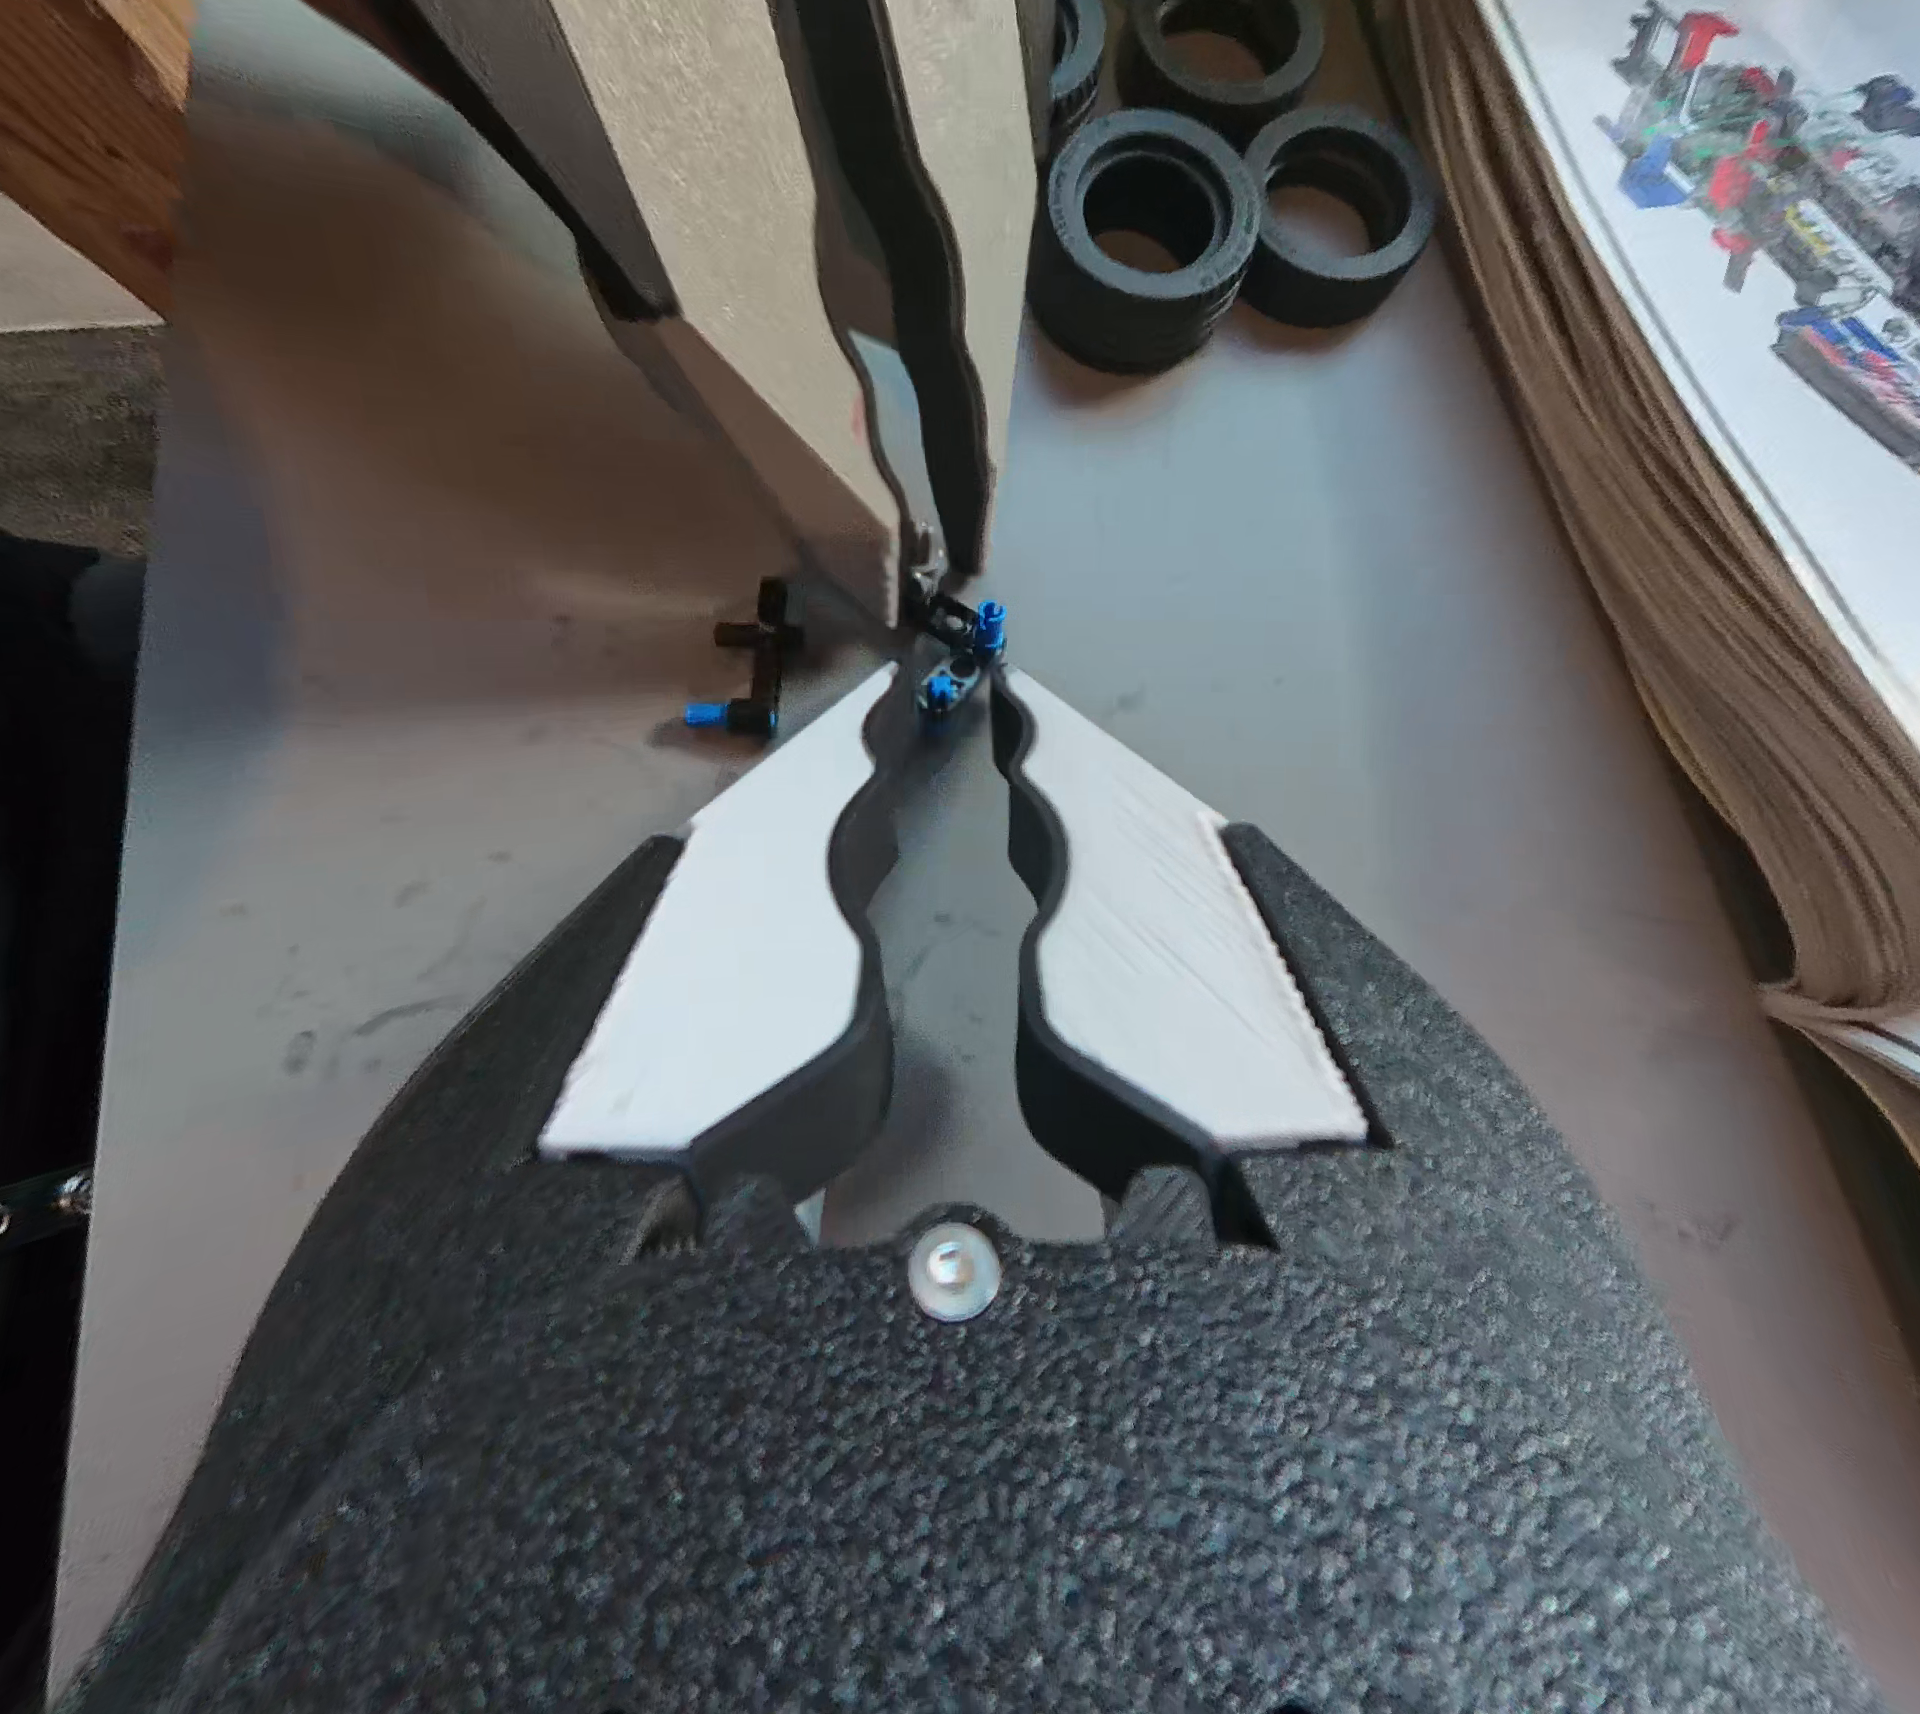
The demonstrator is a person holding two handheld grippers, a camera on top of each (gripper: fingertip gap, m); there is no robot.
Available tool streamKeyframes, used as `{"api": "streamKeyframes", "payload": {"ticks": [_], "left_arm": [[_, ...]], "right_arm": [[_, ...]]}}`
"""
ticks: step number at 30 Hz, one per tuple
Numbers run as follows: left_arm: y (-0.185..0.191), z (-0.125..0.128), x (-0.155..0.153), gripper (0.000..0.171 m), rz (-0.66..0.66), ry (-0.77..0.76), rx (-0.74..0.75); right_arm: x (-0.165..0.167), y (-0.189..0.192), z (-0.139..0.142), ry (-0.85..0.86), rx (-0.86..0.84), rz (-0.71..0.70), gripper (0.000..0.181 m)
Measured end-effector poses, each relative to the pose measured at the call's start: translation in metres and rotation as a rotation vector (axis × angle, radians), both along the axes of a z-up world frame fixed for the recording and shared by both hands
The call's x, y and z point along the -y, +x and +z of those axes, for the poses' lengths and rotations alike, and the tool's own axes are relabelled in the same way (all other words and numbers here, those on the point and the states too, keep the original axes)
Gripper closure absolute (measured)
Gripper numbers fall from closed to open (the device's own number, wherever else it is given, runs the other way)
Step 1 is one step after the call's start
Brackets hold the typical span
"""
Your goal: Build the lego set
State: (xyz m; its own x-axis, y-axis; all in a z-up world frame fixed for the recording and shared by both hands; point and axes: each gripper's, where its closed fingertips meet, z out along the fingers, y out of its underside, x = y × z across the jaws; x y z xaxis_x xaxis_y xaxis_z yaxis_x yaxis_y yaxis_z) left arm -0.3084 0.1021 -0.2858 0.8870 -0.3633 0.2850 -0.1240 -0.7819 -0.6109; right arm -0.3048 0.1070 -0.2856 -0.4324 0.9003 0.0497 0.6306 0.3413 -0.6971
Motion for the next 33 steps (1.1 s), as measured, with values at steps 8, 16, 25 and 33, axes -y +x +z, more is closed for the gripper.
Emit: {"api": "streamKeyframes", "payload": {"ticks": [8, 16, 25, 33], "left_arm": [[-0.001, 0.011, -0.001, 0.151, -0.047, 0.075, 0.019], [-0.015, 0.017, -0.008, 0.121, -0.199, 0.362, -0.554], [-0.001, 0.015, -0.013, 0.168, -0.322, 0.478, -0.708], [0.011, 0.023, -0.010, 0.171, -0.315, 0.469, -0.463]], "right_arm": [[-0.014, -0.004, 0.000, -0.181, 0.031, -0.167, 0.174], [-0.009, 0.000, 0.011, -0.610, 0.121, -0.230, 0.174], [-0.001, 0.007, 0.009, -0.783, 0.198, -0.206, 0.174], [0.008, 0.011, 0.004, -0.655, 0.217, -0.114, 0.174]]}}
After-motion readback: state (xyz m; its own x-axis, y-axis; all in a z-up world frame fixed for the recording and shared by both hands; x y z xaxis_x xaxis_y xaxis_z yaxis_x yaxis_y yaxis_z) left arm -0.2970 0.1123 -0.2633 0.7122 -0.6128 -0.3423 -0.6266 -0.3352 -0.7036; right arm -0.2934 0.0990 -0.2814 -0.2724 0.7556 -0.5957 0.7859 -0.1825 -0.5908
